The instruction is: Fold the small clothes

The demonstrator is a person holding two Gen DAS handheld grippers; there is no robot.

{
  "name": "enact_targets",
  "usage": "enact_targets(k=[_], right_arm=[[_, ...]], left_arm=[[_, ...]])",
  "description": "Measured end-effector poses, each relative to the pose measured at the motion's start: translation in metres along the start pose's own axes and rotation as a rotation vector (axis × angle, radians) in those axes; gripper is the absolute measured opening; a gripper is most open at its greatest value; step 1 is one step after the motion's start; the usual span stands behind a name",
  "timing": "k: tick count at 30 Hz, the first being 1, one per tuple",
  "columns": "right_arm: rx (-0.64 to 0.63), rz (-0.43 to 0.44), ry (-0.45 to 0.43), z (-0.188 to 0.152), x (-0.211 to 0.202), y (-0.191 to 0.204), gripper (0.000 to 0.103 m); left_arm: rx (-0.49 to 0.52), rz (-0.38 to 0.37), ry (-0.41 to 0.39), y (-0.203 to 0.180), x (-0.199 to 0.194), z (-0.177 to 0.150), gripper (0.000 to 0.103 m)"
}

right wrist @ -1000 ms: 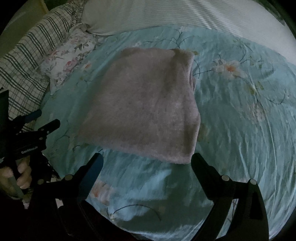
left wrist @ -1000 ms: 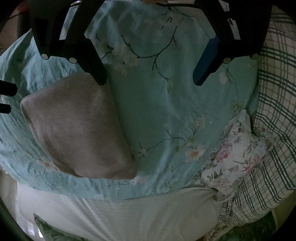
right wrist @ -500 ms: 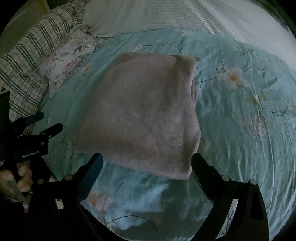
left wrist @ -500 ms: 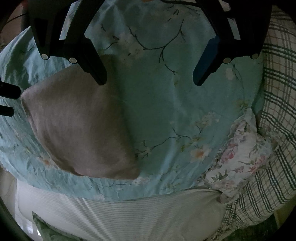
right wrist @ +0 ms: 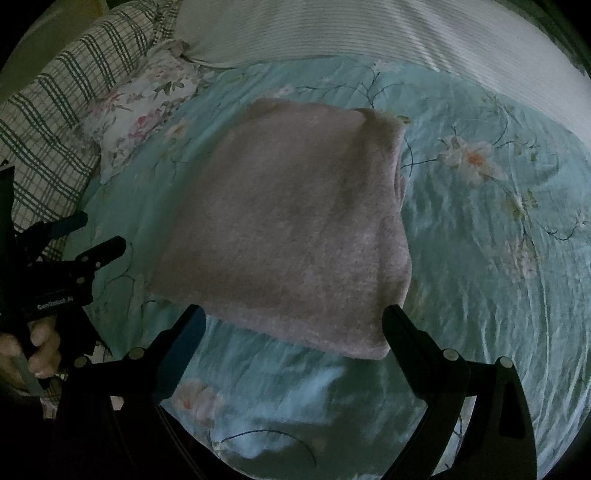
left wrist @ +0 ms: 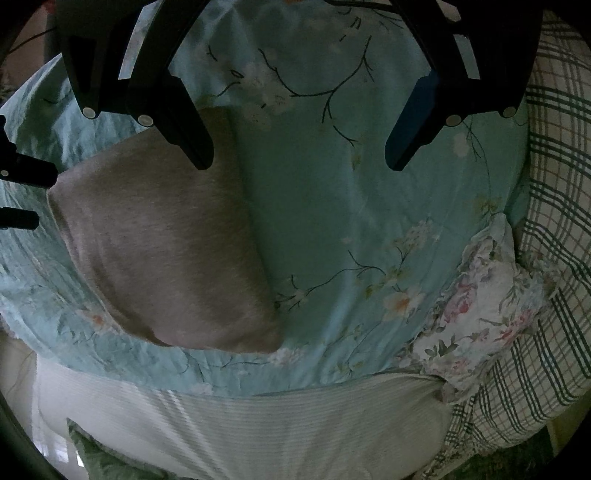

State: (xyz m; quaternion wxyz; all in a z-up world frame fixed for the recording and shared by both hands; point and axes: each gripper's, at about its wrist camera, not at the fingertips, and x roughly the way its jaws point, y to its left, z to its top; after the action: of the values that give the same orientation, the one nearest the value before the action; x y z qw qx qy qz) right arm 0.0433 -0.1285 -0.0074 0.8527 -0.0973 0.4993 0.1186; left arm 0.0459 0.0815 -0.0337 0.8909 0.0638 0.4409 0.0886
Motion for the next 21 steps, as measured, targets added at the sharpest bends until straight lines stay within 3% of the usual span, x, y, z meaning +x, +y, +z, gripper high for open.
enact_targets(k=[21], right_arm=[[0.02, 0.004, -0.008, -0.007, -0.01, 0.002, 0.097]], left_arm=[[0.003, -0.022, -0.012, -0.004, -0.013, -0.004, 0.095]])
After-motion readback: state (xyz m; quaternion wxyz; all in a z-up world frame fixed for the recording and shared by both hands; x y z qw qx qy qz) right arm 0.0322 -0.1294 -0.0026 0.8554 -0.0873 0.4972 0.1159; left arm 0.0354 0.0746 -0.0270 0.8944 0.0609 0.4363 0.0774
